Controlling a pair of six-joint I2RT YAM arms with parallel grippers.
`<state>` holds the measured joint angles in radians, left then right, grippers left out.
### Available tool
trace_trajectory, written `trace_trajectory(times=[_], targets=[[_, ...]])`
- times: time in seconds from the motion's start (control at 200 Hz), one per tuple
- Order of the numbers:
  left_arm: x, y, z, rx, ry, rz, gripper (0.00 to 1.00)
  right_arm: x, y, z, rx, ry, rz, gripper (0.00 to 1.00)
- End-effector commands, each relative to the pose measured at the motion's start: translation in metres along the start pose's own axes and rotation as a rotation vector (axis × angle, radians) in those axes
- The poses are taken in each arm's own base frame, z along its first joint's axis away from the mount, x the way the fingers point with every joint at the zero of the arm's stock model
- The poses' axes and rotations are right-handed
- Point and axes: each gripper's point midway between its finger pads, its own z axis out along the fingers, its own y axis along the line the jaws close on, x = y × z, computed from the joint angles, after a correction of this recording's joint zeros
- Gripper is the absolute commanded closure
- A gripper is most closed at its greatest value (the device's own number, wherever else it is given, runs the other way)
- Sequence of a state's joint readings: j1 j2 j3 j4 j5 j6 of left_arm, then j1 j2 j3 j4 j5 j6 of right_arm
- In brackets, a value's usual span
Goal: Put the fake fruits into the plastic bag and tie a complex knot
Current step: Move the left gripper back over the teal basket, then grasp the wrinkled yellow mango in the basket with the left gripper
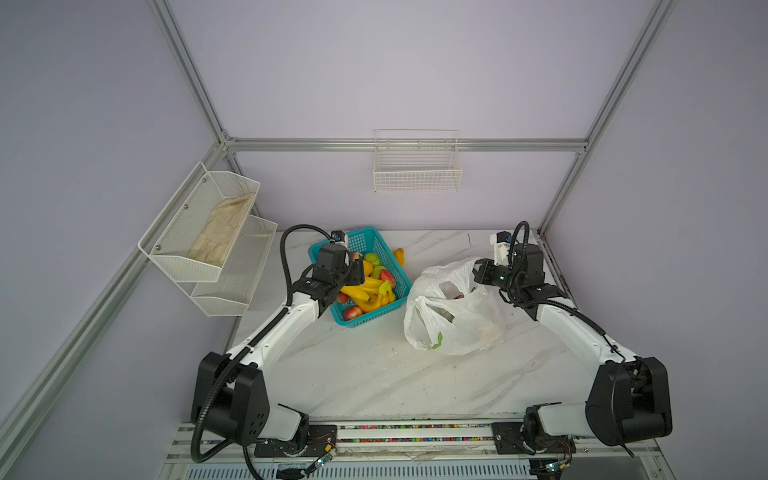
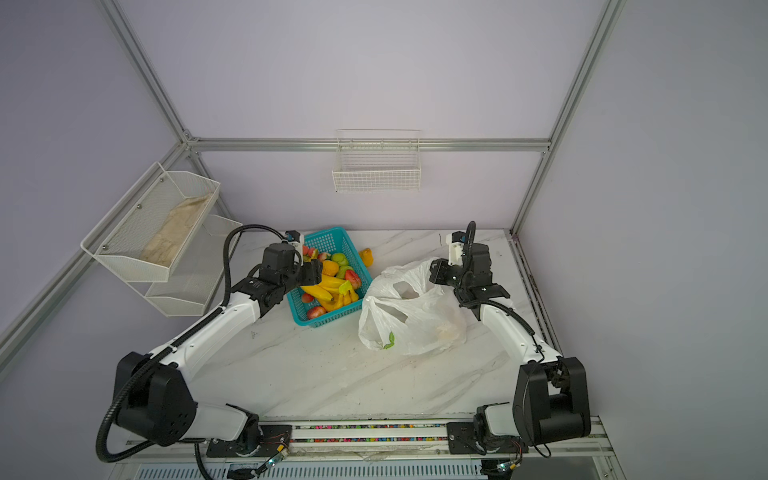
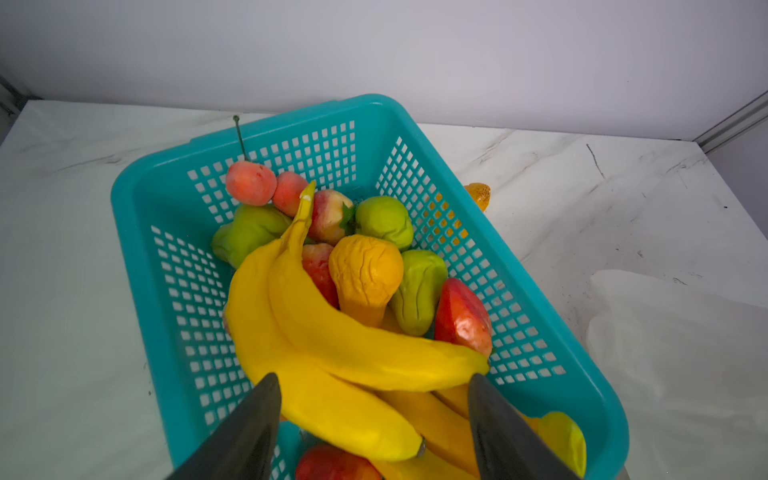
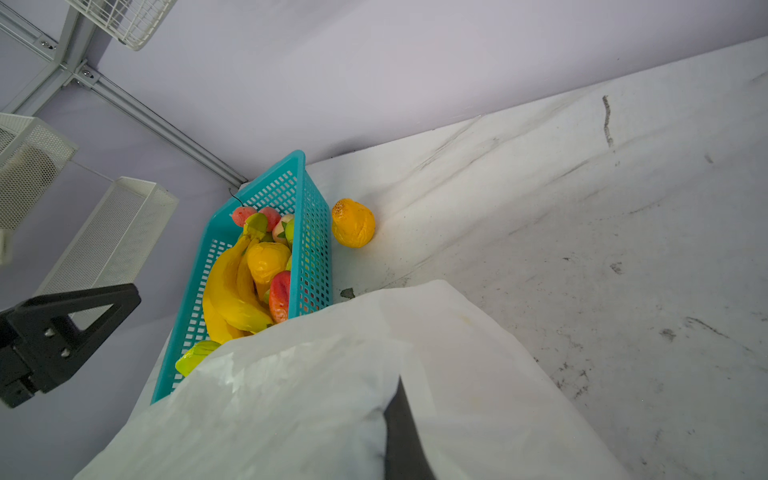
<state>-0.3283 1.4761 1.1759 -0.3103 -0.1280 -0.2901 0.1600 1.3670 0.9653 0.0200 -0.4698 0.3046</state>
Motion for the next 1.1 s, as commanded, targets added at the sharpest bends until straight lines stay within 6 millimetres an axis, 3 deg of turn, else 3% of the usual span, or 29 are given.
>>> trace_trajectory(times=[0.0, 0.095, 0.225, 0.44, 0.74, 1.095], targets=[[-0.043, -0.008, 0.003, -0.006, -0.027, 0.116, 0.3, -0.002, 0.005, -0.001, -0.021, -0.019, -0.028, 1.0], [-0.047, -0.005, 0.02, -0.042, 0.011, 0.153, 0.3, -0.001, 0.004, 0.001, -0.023, -0.017, -0.025, 1.0], [-0.05, -0.016, 0.041, -0.003, 0.07, 0.21, 0.3, -0.001, 0.005, 0.002, -0.025, -0.016, -0.025, 1.0], [-0.032, -0.022, 0.072, 0.022, 0.212, 0.3, 0.25, 0.004, -0.004, 0.007, 0.007, 0.012, -0.022, 1.0], [-0.016, -0.012, 0.109, 0.012, 0.362, 0.38, 0.16, 0.008, -0.009, 0.005, 0.03, 0.005, -0.007, 1.0], [0.016, -0.003, 0.137, 0.014, 0.507, 0.381, 0.15, 0.004, -0.004, 0.0, 0.022, -0.007, -0.016, 1.0]])
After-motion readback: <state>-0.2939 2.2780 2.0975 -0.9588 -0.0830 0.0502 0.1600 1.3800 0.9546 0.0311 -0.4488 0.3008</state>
